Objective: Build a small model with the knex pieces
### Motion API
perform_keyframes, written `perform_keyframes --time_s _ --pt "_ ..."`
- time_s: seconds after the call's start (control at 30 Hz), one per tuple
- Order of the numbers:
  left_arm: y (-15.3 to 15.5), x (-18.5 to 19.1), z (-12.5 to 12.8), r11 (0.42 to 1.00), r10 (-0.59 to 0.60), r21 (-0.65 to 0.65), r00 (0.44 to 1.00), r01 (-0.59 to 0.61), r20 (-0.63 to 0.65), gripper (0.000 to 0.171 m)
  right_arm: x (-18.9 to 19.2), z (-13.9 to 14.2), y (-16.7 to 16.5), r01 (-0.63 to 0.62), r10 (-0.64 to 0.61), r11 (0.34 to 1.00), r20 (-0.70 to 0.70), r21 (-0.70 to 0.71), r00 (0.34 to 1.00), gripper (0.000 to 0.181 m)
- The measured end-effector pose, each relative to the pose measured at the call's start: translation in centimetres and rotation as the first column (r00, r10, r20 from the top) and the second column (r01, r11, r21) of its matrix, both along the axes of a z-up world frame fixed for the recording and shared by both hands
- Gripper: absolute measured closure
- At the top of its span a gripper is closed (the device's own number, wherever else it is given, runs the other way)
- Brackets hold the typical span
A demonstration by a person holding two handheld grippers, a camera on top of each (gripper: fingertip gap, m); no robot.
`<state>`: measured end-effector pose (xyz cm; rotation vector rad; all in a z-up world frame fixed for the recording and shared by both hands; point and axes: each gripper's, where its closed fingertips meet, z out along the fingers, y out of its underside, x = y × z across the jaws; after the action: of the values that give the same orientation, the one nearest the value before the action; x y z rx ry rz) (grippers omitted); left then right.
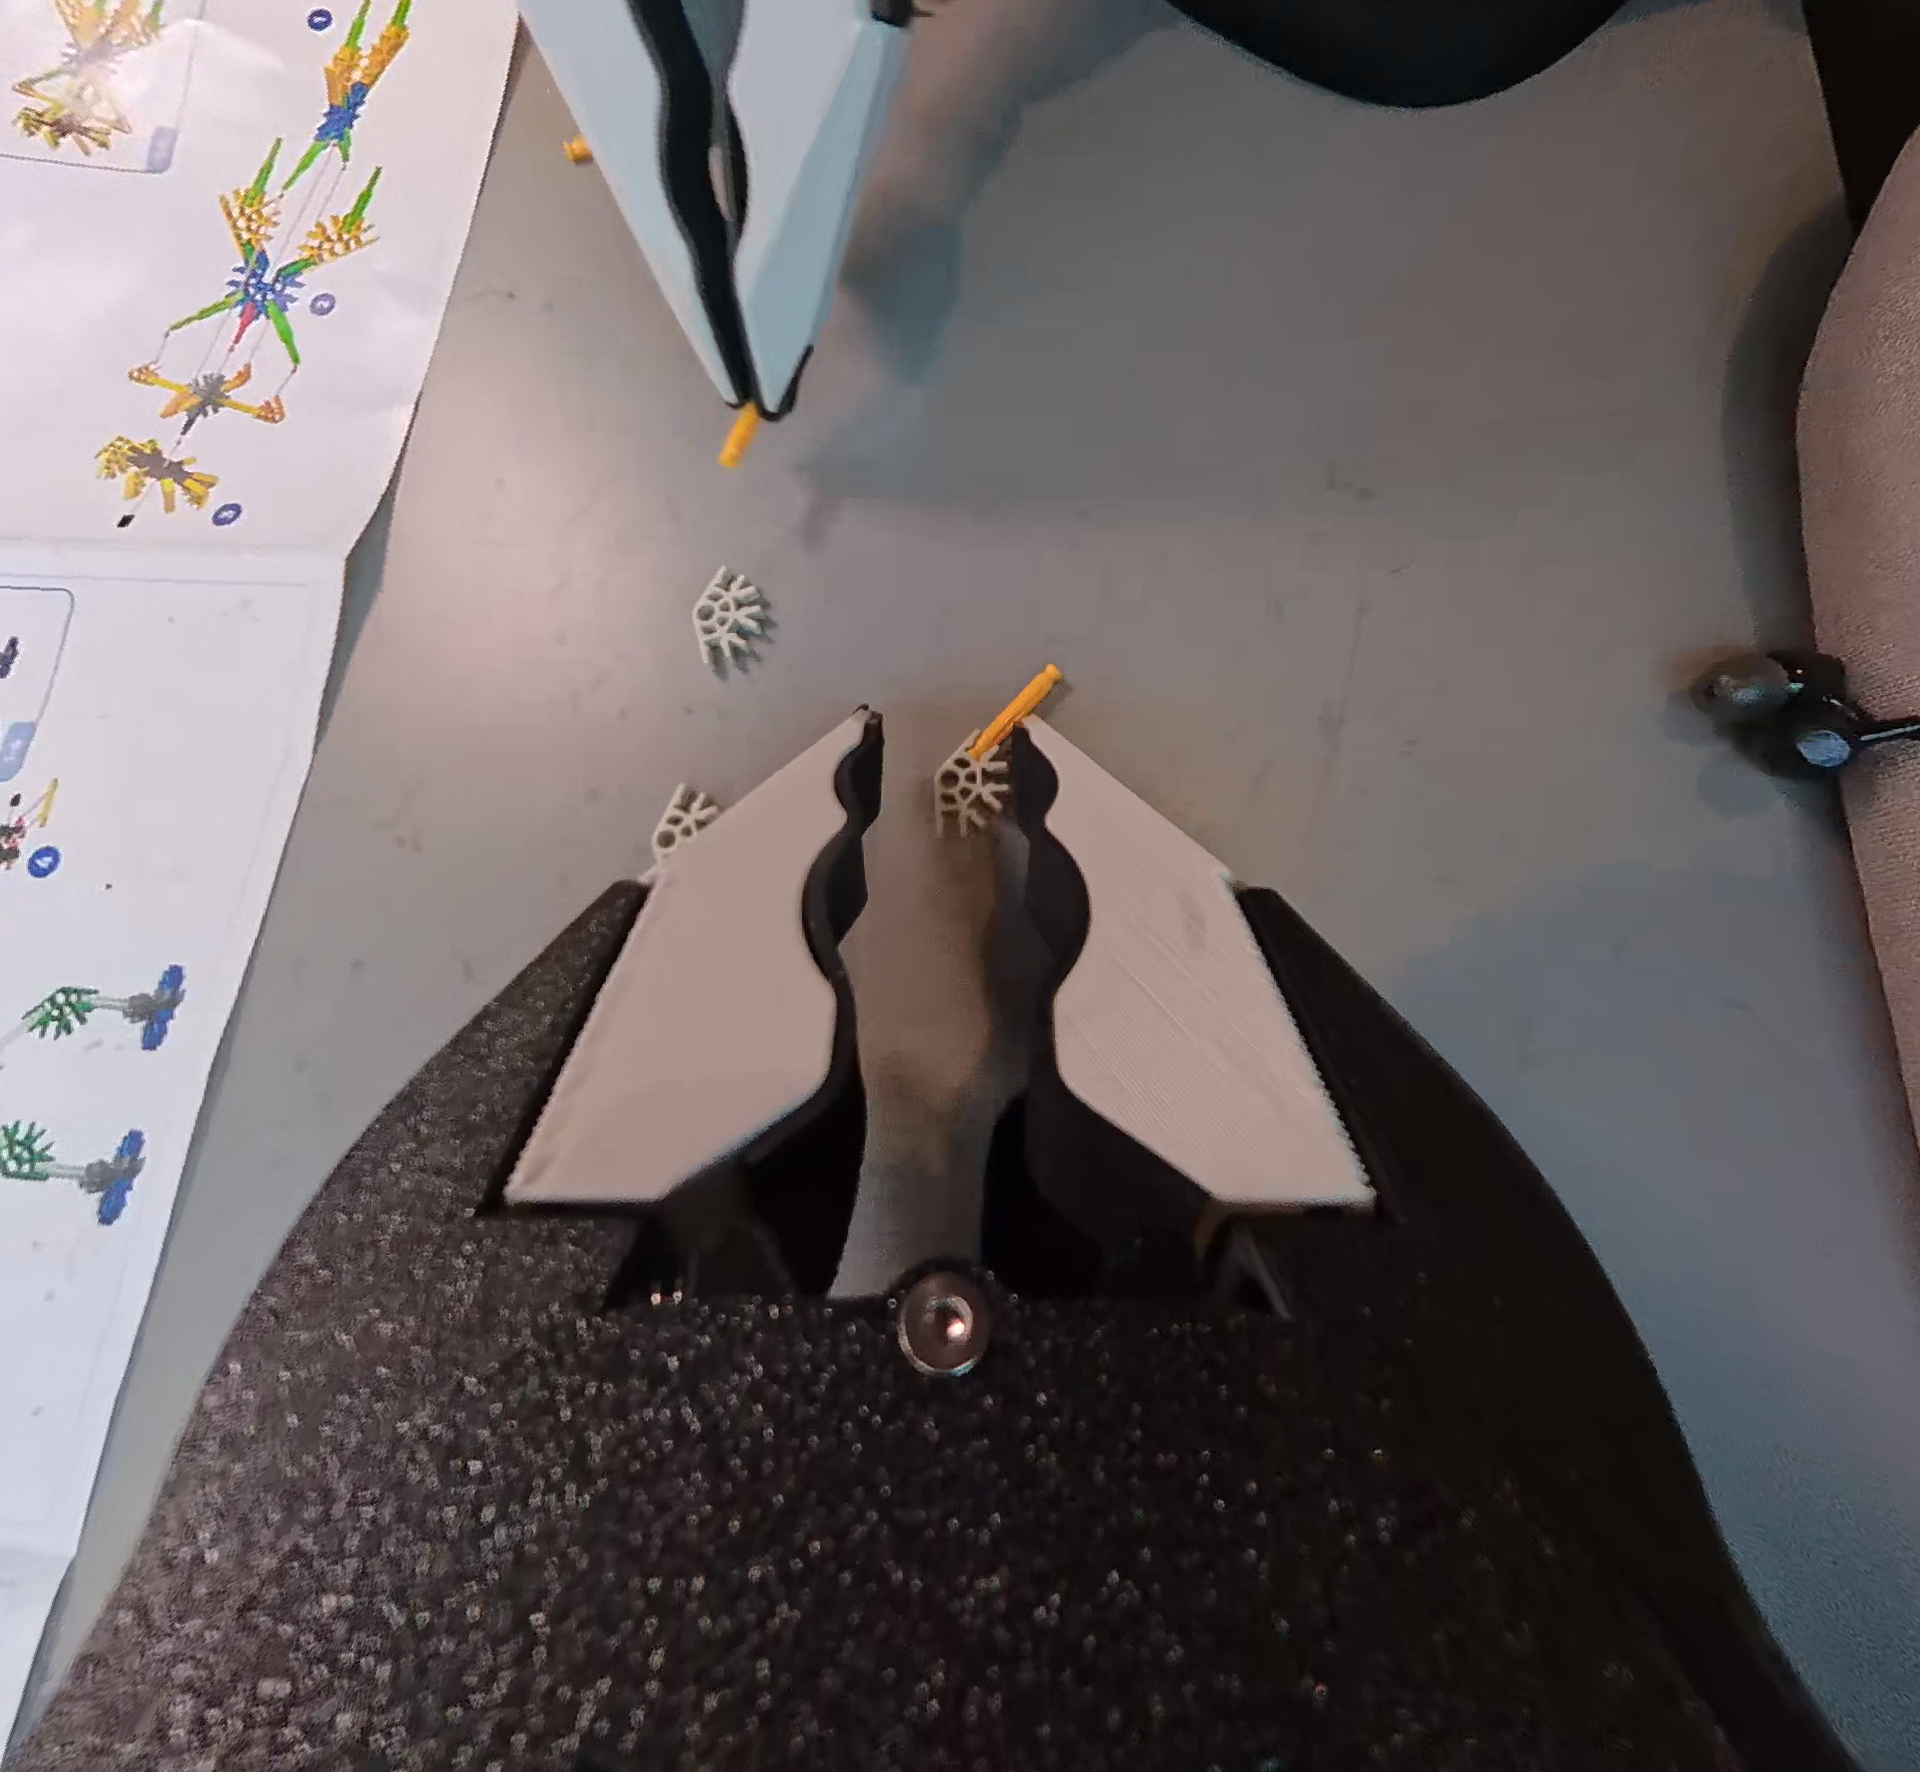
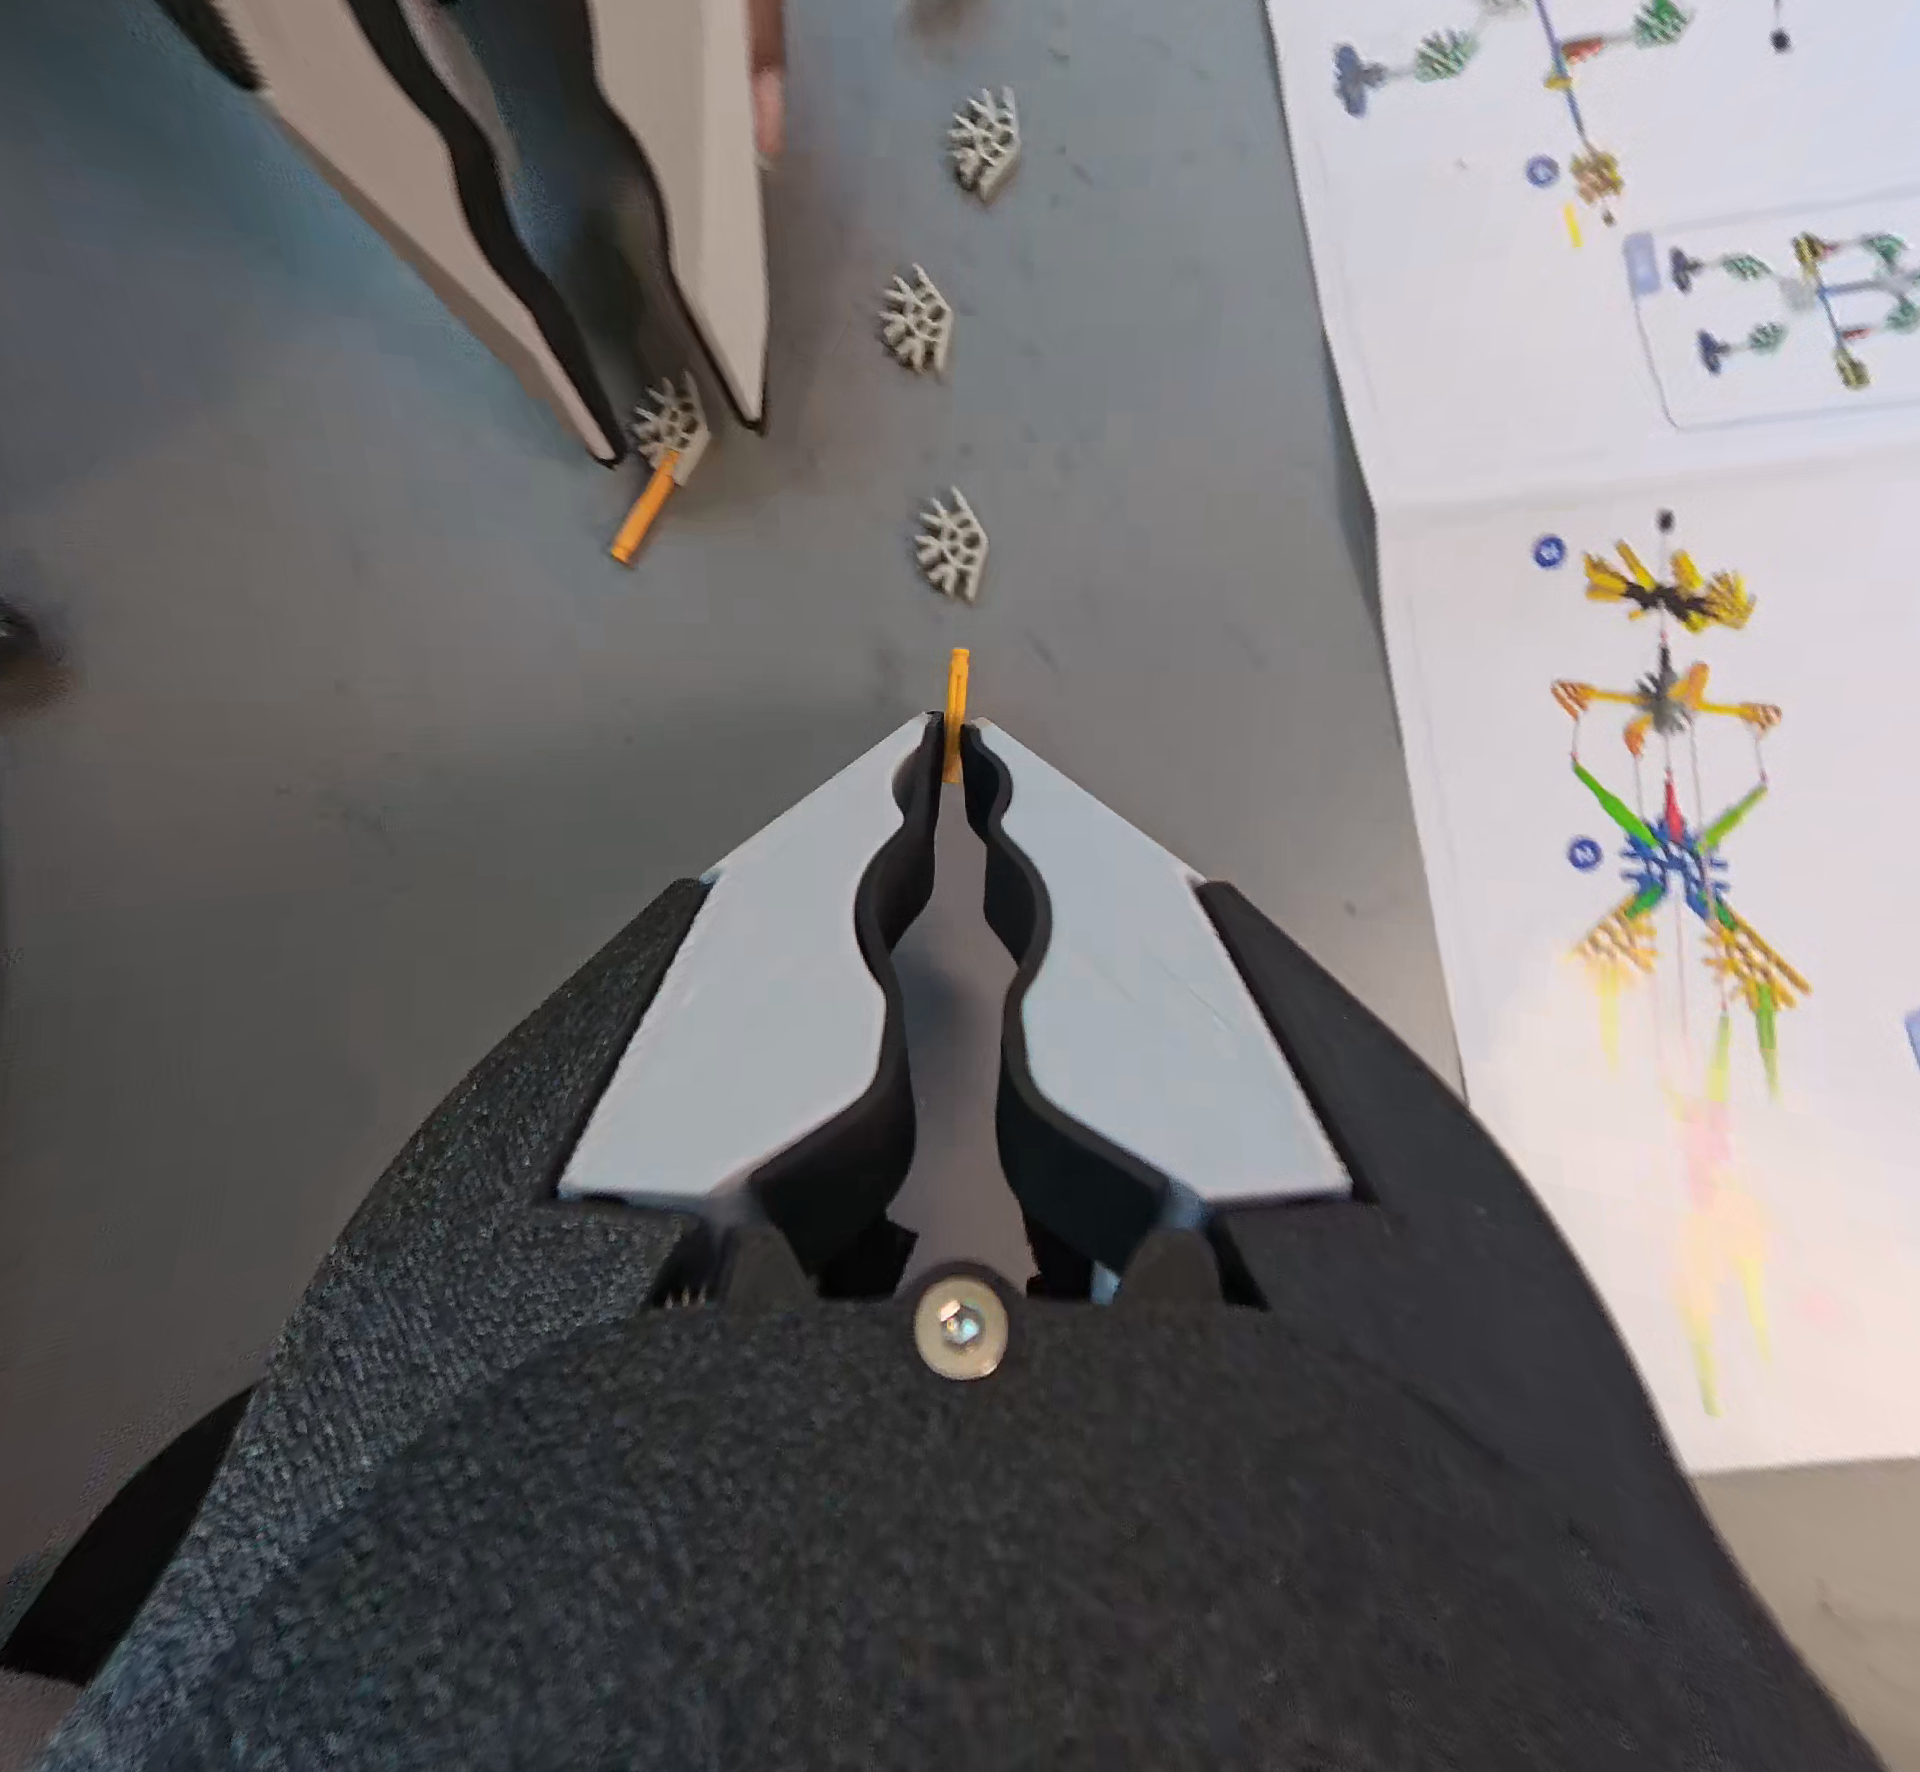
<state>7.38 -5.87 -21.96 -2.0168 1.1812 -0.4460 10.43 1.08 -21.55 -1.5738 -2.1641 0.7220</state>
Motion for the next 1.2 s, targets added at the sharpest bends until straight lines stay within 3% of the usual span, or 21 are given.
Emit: perform_keyframes --time_s 0.1,0.27,0.47,0.77,0.93,1.03,1.13,1.2 --pt "-1.2 -1.1 -0.9 0.993 -0.044 -0.112 0.999 0.044 0.002 0.147 -1.0 0.2 -2.7 -0.083 0.083 0.997 -0.018 -0.005 0.996 0.179" --pt "-1.1 -0.9 -0.9 0.993 -0.05 -0.11 0.998 0.052 0.023 0.158 -1.6 0.3 -5.1 -0.156 0.155 0.987 -0.036 -0.029 0.987 0.179" --pt "-0.8 0.5 -0.8 0.996 -0.041 -0.074 0.999 0.043 0.021 0.159 -2.1 0.5 -6.8 -0.208 0.205 0.977 -0.06 -0.046 0.977 0.179" --pt "-0.9 0.0 0.8 0.998 -0.058 -0.033 0.996 0.06 0.064 0.153 -2.6 -0.1 -7.4 -0.226 0.225 0.974 -0.066 -0.014 0.972 0.179" --pt "-1.1 0.1 0.0 0.997 -0.078 -0.027 0.997 0.078 0.009 0.168 -3.1 0.0 -7.9 -0.24 0.241 0.971 -0.088 0.025 0.967 0.179" --pt "-1.2 -0.1 -0.1 0.996 -0.078 -0.037 0.997 0.078 -0.001 0.168 -3.2 -0.1 -7.9 -0.243 0.245 0.969 -0.09 0.035 0.965 0.179" --pt "-1.2 -0.8 -0.1 0.996 -0.069 -0.053 0.998 0.068 -0.011 0.168 -2.6 -0.2 -7.8 -0.255 0.256 0.967 -0.07 0.024 0.964 0.158" --pt "-1.4 -1.3 -0.3 0.995 -0.062 -0.083 0.998 0.061 -0.016 0.168 -2.5 -0.4 -7.5 -0.256 0.258 0.966 -0.068 0.039 0.964 0.155"
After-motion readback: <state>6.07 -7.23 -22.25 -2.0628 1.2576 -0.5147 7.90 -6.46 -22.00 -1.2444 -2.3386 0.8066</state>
